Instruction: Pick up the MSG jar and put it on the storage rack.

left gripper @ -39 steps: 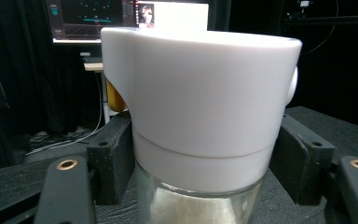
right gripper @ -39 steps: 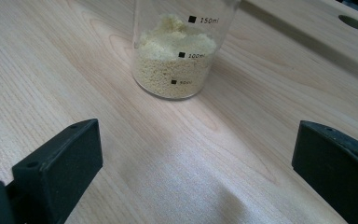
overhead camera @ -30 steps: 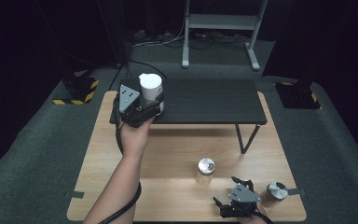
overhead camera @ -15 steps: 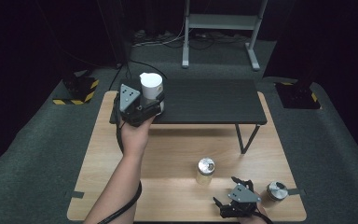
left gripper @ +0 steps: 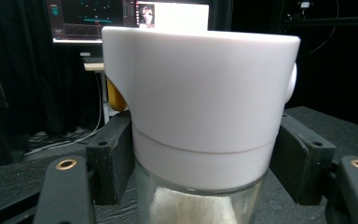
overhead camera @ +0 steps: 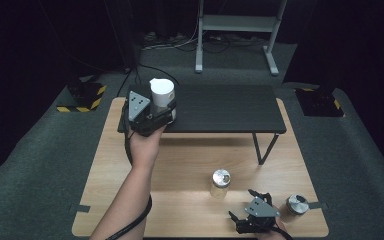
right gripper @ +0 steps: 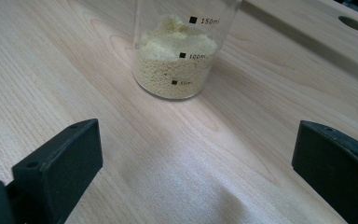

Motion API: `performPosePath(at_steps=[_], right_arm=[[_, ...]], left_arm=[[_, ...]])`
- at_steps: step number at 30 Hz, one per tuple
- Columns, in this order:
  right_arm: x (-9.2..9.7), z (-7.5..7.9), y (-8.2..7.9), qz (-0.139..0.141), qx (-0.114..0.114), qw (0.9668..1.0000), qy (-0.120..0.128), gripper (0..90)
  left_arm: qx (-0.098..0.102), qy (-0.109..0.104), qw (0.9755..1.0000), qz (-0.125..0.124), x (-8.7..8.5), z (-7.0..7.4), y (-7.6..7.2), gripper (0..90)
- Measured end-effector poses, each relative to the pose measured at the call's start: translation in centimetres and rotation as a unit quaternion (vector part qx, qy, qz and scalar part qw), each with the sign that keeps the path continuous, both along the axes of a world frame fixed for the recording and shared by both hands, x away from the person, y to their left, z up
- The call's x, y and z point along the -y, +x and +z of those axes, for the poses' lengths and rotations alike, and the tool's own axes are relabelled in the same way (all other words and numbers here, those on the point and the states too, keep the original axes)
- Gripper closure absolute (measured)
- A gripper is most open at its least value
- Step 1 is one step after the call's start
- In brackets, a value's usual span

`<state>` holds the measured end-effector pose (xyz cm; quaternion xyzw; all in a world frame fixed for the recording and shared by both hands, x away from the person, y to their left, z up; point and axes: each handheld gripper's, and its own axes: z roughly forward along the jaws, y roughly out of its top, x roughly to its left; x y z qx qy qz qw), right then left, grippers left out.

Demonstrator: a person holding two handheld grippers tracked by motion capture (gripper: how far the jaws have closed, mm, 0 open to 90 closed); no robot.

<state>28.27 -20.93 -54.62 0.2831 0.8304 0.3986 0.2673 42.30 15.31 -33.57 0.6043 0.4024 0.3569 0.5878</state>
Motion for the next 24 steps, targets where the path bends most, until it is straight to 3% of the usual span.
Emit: performPosePath(at_steps=[12,16,22,24], right_arm=[[0.00,0.00,-0.02,0.000,0.001,1.0000,0.000,0.7],[0.01,0.00,-0.02,0.001,0.001,1.0000,0.000,0.7],[0.00,0.00,-0.02,0.001,0.001,1.0000,0.000,0.7],[0.00,0.00,-0.02,0.001,0.001,1.0000,0.000,0.7]], left_arm=[[-0.010,-0.016,0.9998,-0.007,-0.08,-0.09,0.26,27.6],[-0.014,-0.025,0.9995,-0.011,-0.01,-0.17,0.37,21.2],[-0.019,-0.013,0.9997,0.000,0.32,-0.09,0.30,8.3],[-0.021,-0.017,0.9996,0.003,0.24,-0.11,0.22,5.0]])
